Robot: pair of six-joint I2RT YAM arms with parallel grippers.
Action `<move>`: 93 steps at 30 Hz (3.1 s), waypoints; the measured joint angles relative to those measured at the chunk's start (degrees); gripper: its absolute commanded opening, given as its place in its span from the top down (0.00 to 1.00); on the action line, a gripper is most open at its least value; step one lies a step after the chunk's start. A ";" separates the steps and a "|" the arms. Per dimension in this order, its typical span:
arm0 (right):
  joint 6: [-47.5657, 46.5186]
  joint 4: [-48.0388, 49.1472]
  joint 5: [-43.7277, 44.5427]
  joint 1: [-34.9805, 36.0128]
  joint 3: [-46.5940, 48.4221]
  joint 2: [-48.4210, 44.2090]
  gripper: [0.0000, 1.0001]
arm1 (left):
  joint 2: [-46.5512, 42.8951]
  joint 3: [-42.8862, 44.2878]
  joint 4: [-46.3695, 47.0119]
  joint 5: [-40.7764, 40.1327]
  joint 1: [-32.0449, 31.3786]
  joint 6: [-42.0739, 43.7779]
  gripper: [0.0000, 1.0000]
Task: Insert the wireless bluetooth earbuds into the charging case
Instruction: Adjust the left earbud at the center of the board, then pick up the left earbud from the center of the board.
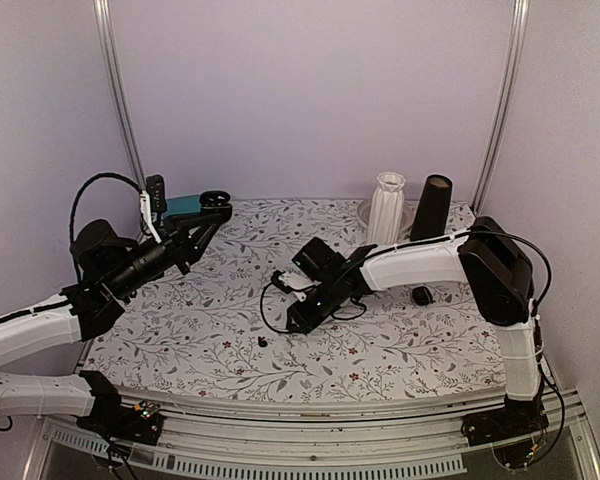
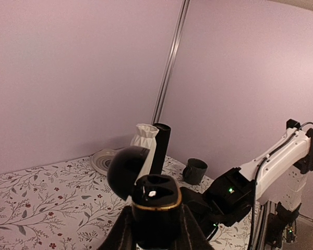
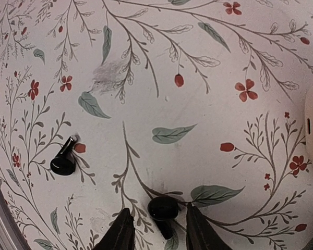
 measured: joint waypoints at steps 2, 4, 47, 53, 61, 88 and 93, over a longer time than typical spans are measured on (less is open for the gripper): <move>-0.31 -0.33 0.13 0.02 0.17 0.24 0.66 | 0.00 0.00 -0.02 0.00 0.00 0.00 1.00; -0.61 -0.87 0.15 0.09 0.63 0.52 0.66 | 0.00 0.00 -0.04 0.00 0.02 0.00 1.00; -2.64 -10.91 7.52 3.30 11.08 5.84 0.70 | -0.02 0.00 -0.83 0.00 0.09 0.00 1.00; -2.69 -11.30 8.87 3.52 11.30 5.97 0.75 | -0.02 0.00 -0.83 0.00 0.09 0.00 1.00; -2.71 -11.54 9.42 3.63 11.34 6.01 0.80 | 0.00 0.00 -0.83 0.02 0.11 0.00 1.00; 1.40 -6.49 8.87 2.60 6.21 3.32 0.96 | 1.57 0.00 -0.76 0.09 0.15 0.00 1.00; 3.39 -3.91 8.83 1.44 1.60 -0.81 0.96 | 2.19 0.00 -0.52 0.76 0.37 0.00 1.00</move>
